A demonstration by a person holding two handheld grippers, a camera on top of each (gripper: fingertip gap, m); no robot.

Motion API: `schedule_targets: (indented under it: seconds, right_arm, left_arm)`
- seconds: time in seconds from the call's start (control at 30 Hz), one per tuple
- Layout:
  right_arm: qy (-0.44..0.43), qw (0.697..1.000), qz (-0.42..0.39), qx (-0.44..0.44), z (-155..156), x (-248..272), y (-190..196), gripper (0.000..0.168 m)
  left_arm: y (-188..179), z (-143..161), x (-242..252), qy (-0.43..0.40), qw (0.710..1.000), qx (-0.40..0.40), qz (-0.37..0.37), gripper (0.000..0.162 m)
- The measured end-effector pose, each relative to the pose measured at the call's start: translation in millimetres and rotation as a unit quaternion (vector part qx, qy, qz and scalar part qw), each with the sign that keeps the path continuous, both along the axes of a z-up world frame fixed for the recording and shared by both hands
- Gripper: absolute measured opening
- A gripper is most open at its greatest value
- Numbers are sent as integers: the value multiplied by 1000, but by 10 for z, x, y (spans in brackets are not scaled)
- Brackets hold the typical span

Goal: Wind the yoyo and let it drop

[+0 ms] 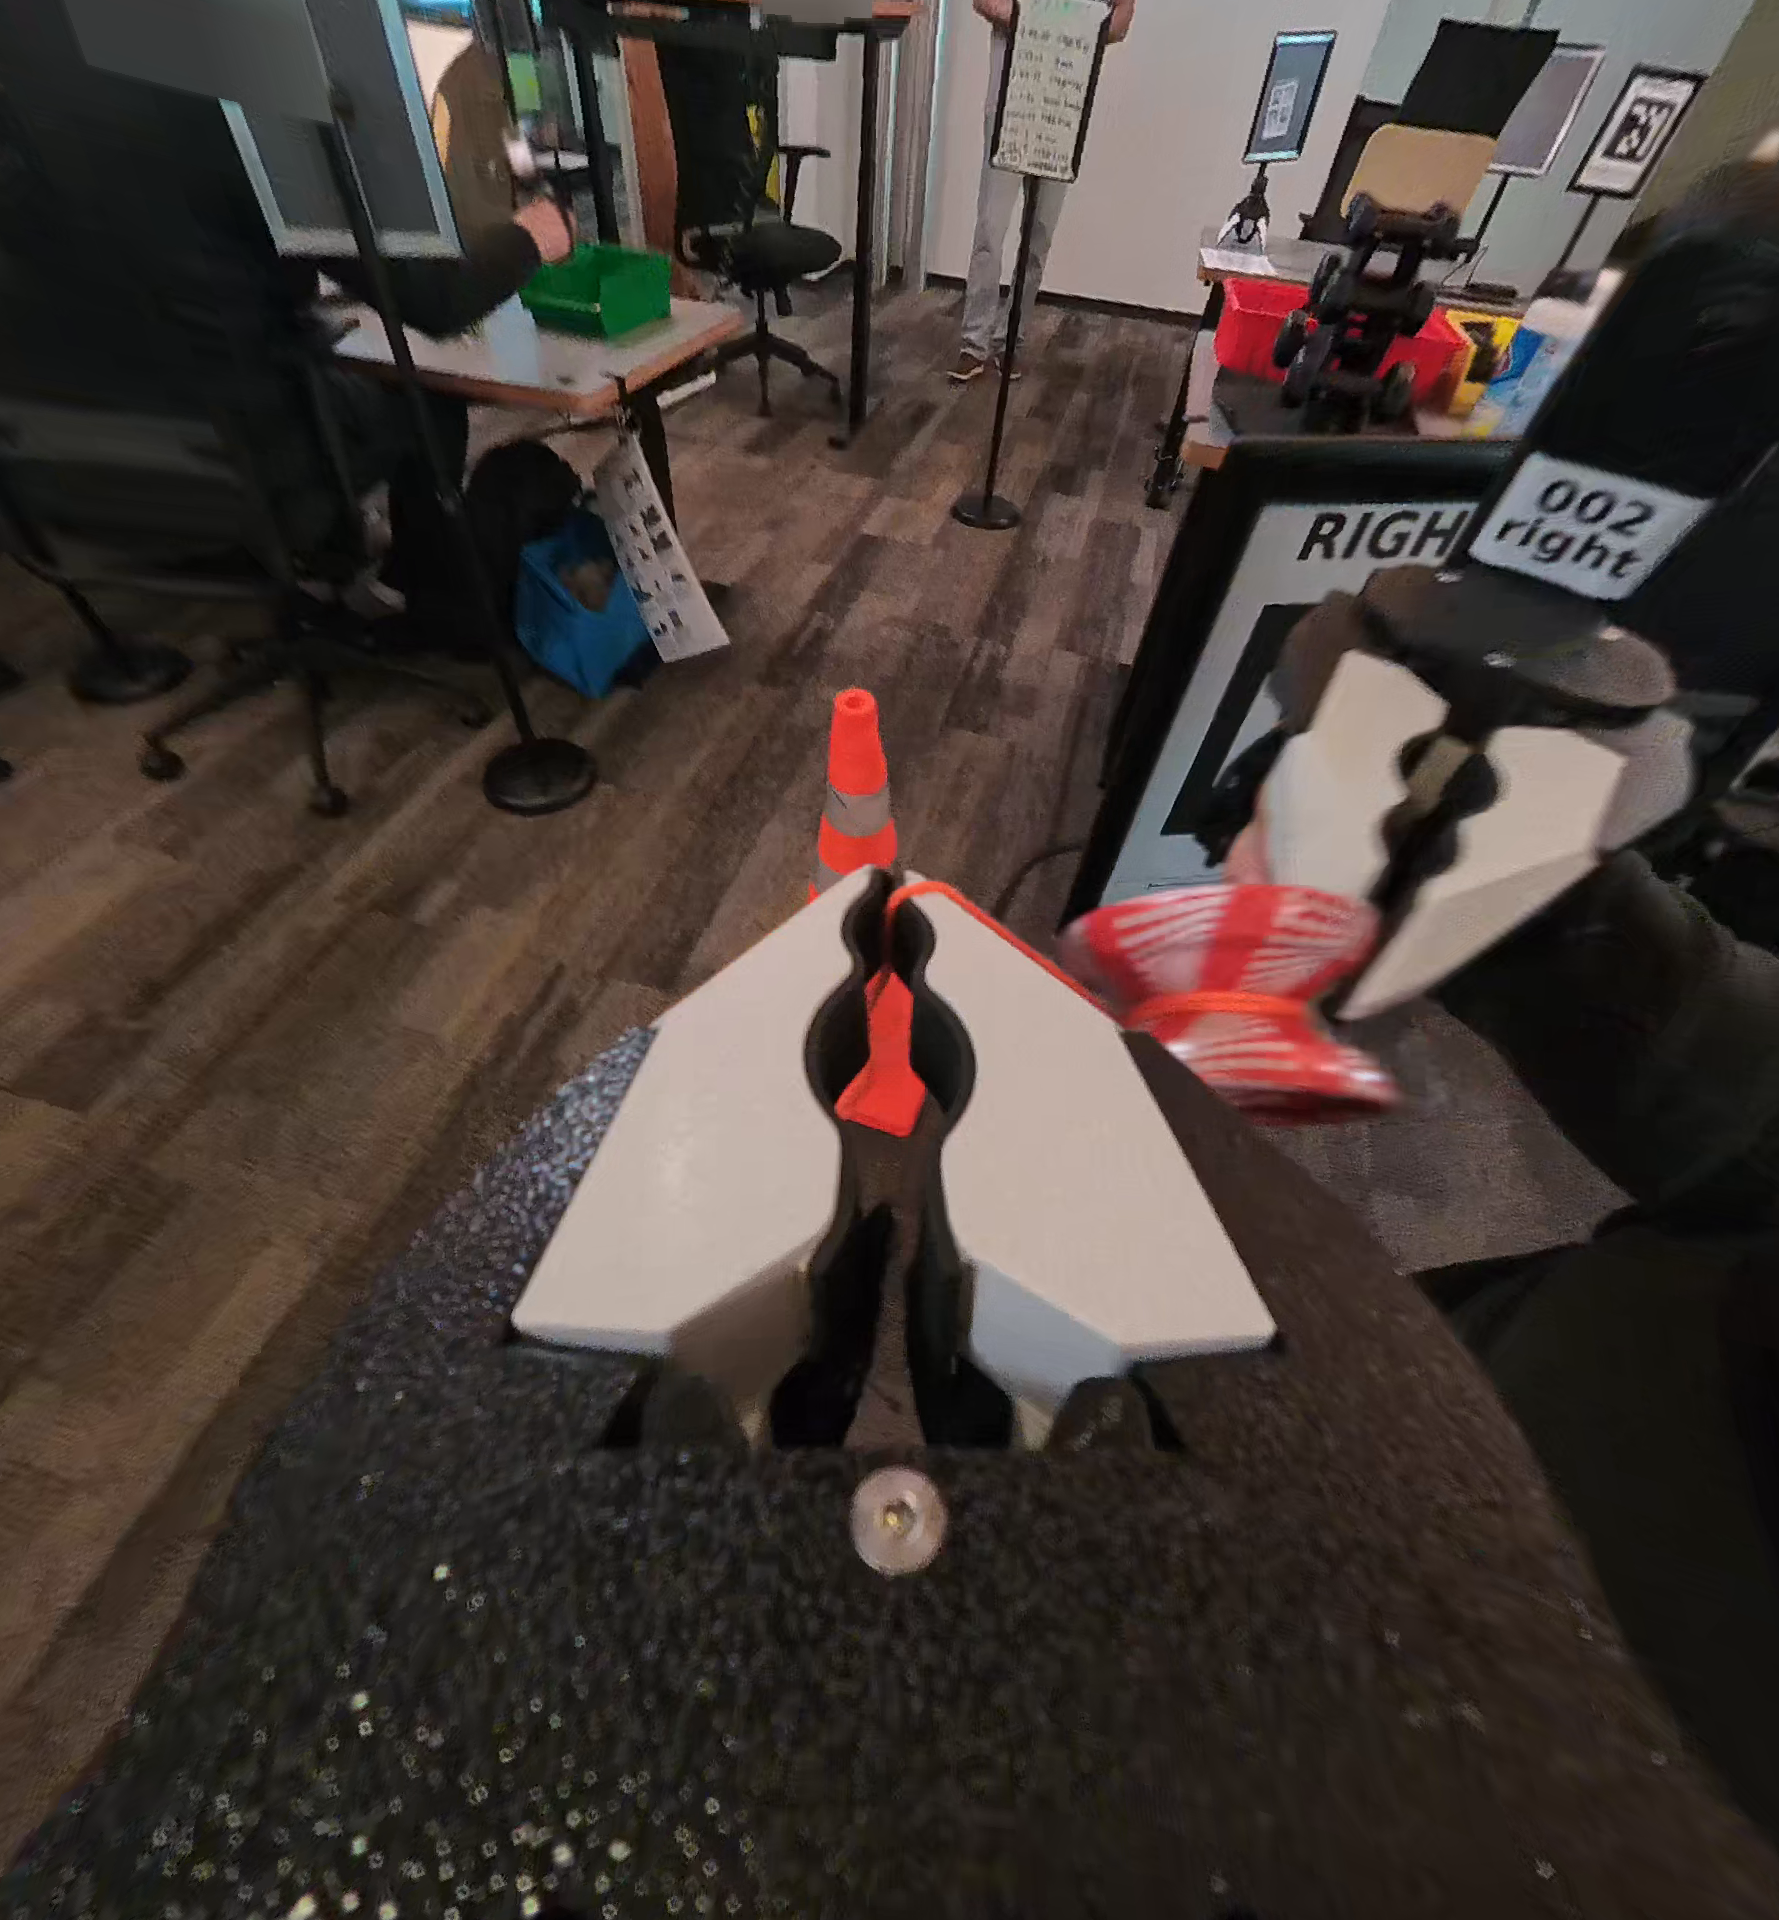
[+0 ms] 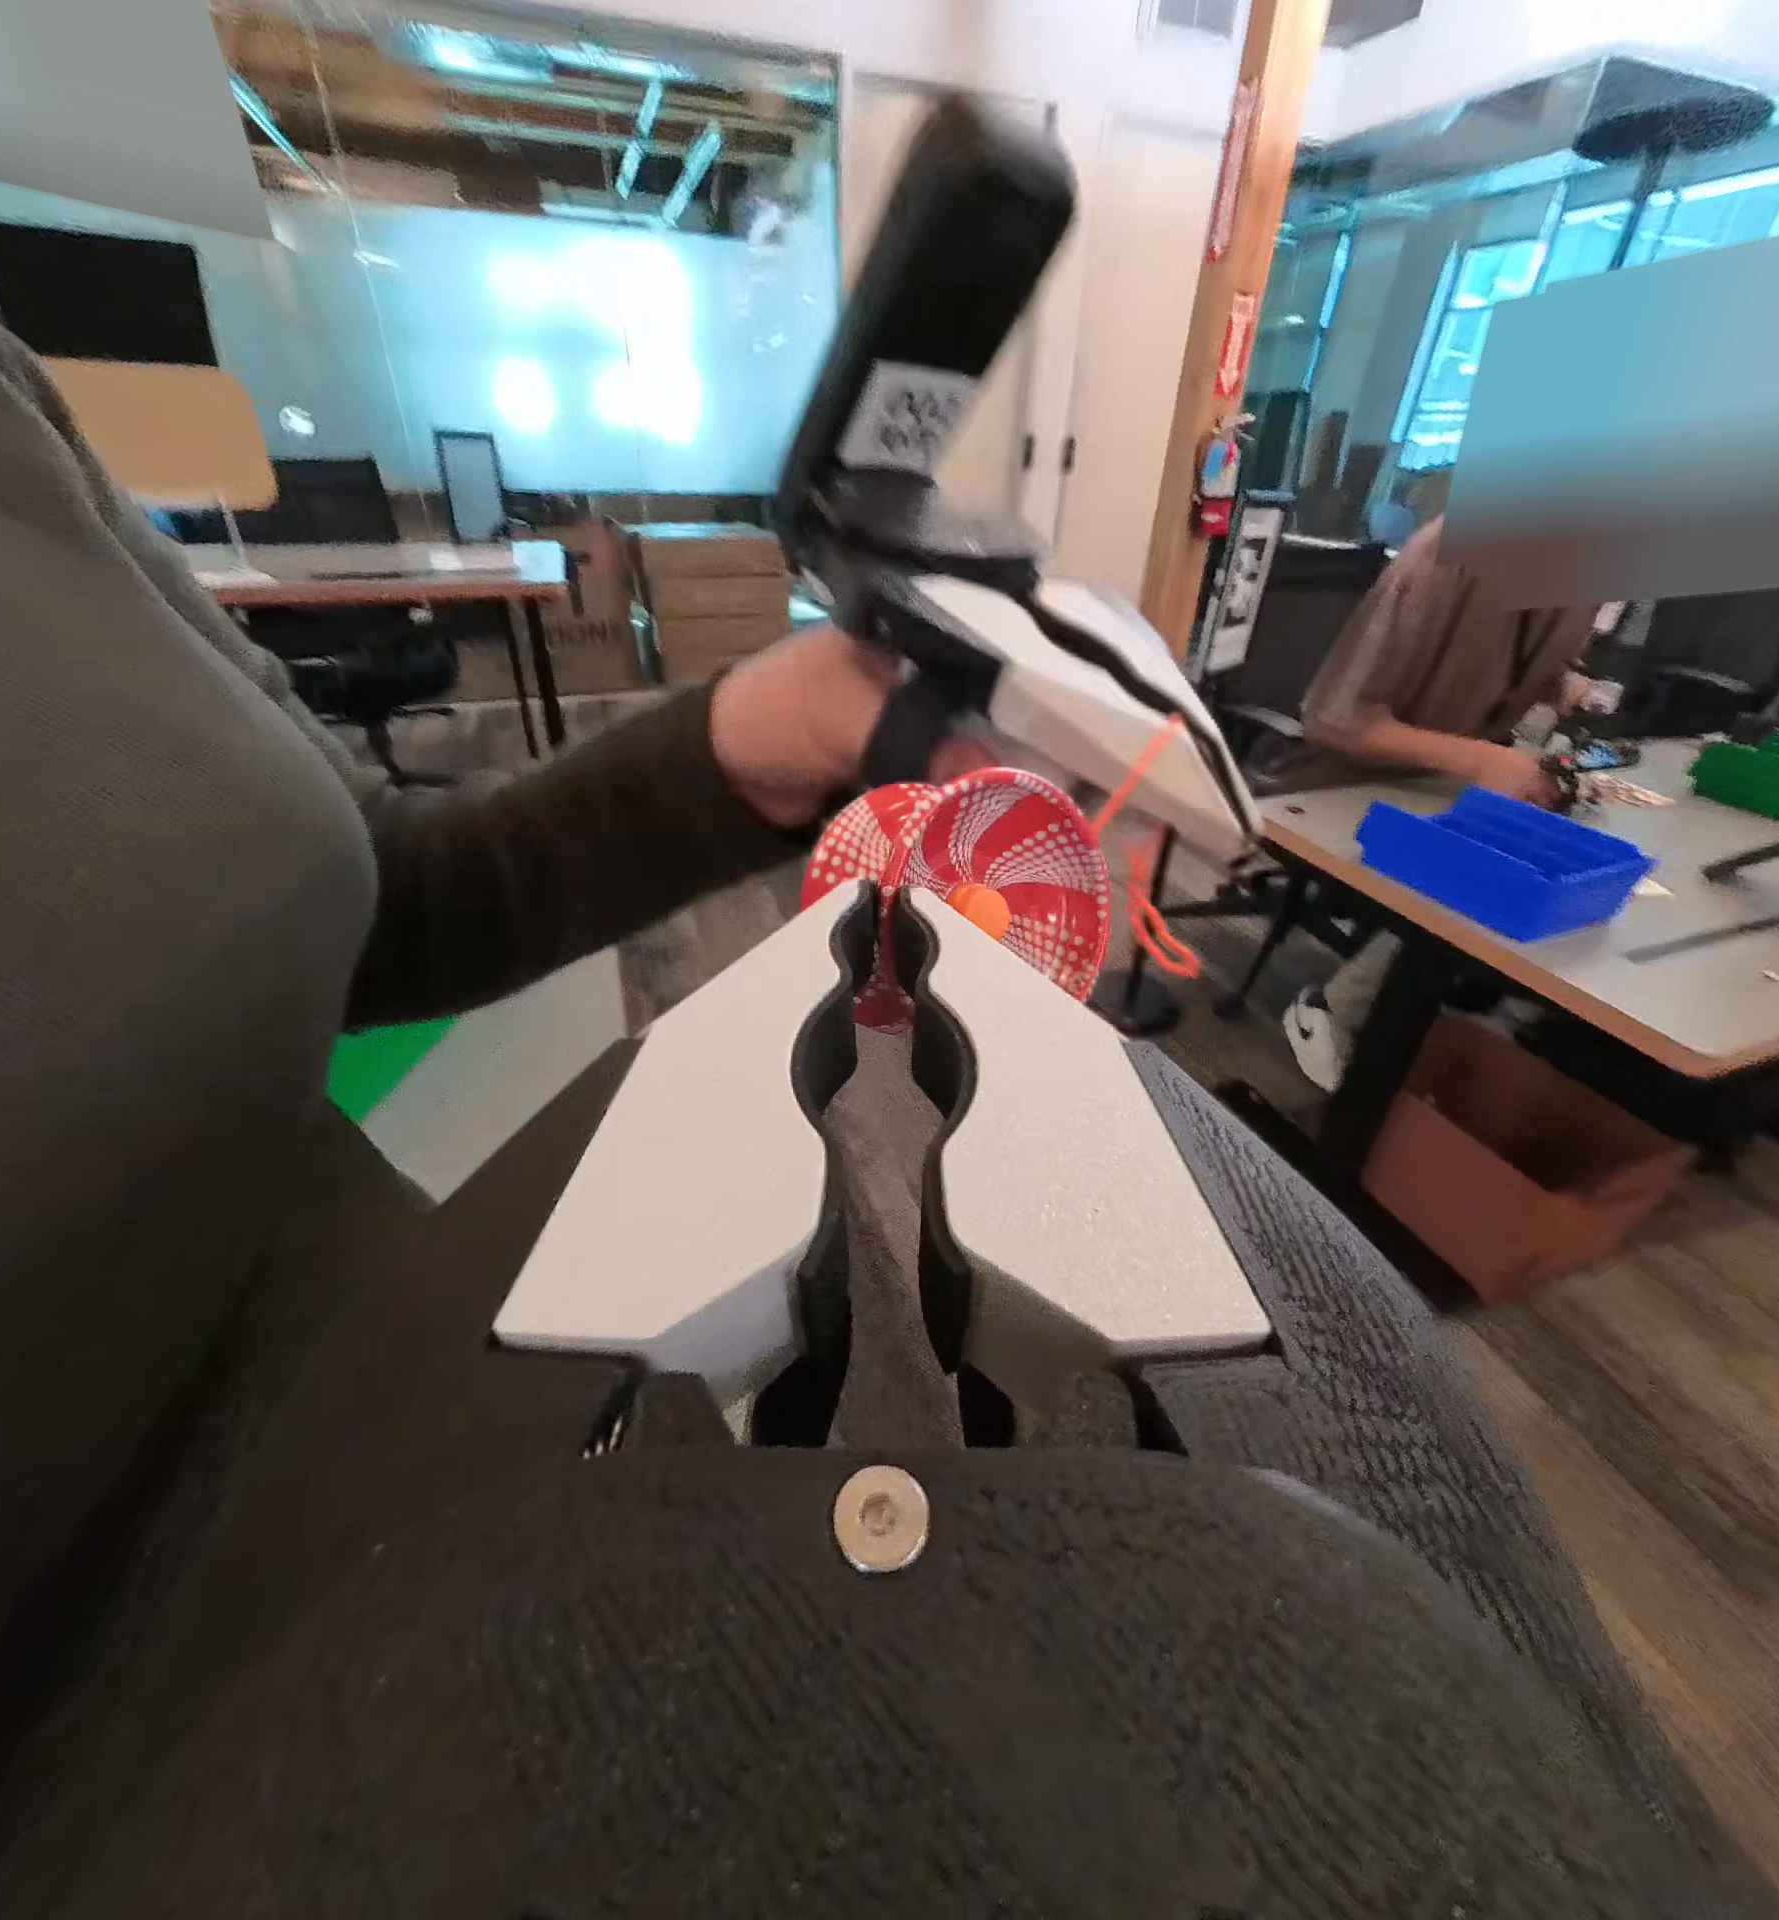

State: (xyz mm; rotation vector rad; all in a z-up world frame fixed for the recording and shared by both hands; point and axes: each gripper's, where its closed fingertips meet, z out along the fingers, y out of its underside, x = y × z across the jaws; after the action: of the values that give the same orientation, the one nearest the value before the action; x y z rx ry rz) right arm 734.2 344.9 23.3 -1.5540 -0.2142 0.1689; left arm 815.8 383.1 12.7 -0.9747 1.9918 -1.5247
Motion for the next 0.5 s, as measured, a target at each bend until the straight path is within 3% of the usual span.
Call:
schedule_targets:
  seconds: [0.23,0.37,0.5]
  right_arm:
    - [-27,993,-111,10,27,334,7,1]
    - [-32,987,-134,86,286,357,-50,0]
    - [-33,975,-154,156,542,330,-105,0]
  left_arm:
    - [-293,329,-382,-70,995,59,-30,0]
    - [-620,376,-646,-7,993,-15,-115,0]
    - [-724,149,-656,31,991,-16,-132,0]
